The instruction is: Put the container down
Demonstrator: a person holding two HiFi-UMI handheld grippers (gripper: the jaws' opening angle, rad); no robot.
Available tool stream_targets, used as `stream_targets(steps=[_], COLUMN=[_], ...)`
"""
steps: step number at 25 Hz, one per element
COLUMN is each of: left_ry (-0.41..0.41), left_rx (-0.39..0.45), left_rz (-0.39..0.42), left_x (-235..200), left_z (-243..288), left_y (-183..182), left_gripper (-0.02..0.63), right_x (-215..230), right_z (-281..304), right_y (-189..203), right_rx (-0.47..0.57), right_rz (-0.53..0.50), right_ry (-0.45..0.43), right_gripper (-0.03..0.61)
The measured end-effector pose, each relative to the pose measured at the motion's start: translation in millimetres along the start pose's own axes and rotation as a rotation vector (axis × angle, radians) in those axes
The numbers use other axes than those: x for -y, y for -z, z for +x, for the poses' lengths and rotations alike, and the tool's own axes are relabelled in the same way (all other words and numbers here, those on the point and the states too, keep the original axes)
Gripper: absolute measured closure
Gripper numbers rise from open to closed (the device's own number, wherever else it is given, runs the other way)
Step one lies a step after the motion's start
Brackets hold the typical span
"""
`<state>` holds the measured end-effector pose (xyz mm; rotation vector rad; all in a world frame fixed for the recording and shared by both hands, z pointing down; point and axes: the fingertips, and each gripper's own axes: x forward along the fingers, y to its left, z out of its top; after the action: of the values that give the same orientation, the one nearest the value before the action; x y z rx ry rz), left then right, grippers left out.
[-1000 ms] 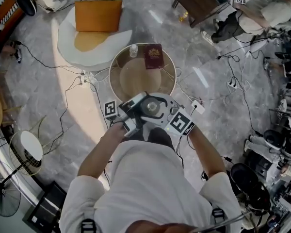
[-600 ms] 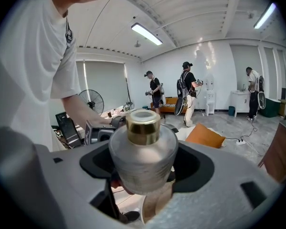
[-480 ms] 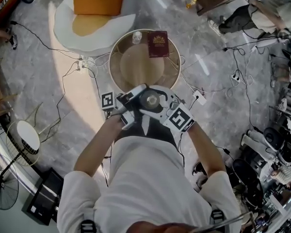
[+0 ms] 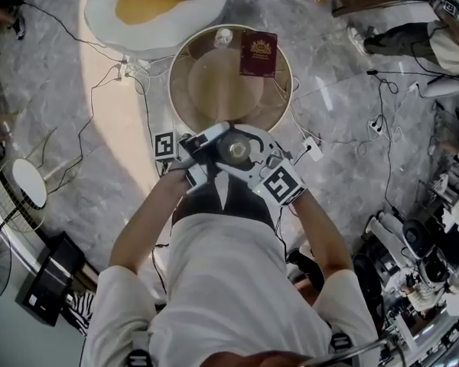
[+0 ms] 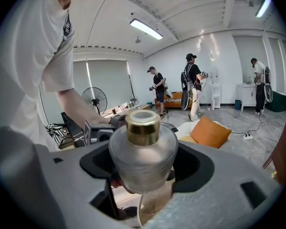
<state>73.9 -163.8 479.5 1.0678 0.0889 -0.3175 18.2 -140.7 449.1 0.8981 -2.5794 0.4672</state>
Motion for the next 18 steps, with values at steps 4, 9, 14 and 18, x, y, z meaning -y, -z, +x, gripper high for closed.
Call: stream_targets(steps=[4,9,14,18], left_ry=[0.008,-0.018,-0.022,-0.045], left_rx=[0.032,0.057,0.093,0.116], left_rz=[-0.002,0.011,-0.001,-0.012], left_x=[-20,-50,-87,-121], left_z=[5,6,4,4], left_y=[-19,-37,-59,-79], left_gripper=[0.345,0.345,0.345,0.345], right_x=[16,30,44,59], right_z=[7,16,29,40], right_y=[22,51,88,122], right_rx=[-0.017,-0.021,-0.037,-0.057], right_rz=[-0.002,0.008,0.028,0.047], right_ry=[-0.039,-0.070,-0.090,-0.096], right_gripper=[0.242,0.241,0.242,0.242])
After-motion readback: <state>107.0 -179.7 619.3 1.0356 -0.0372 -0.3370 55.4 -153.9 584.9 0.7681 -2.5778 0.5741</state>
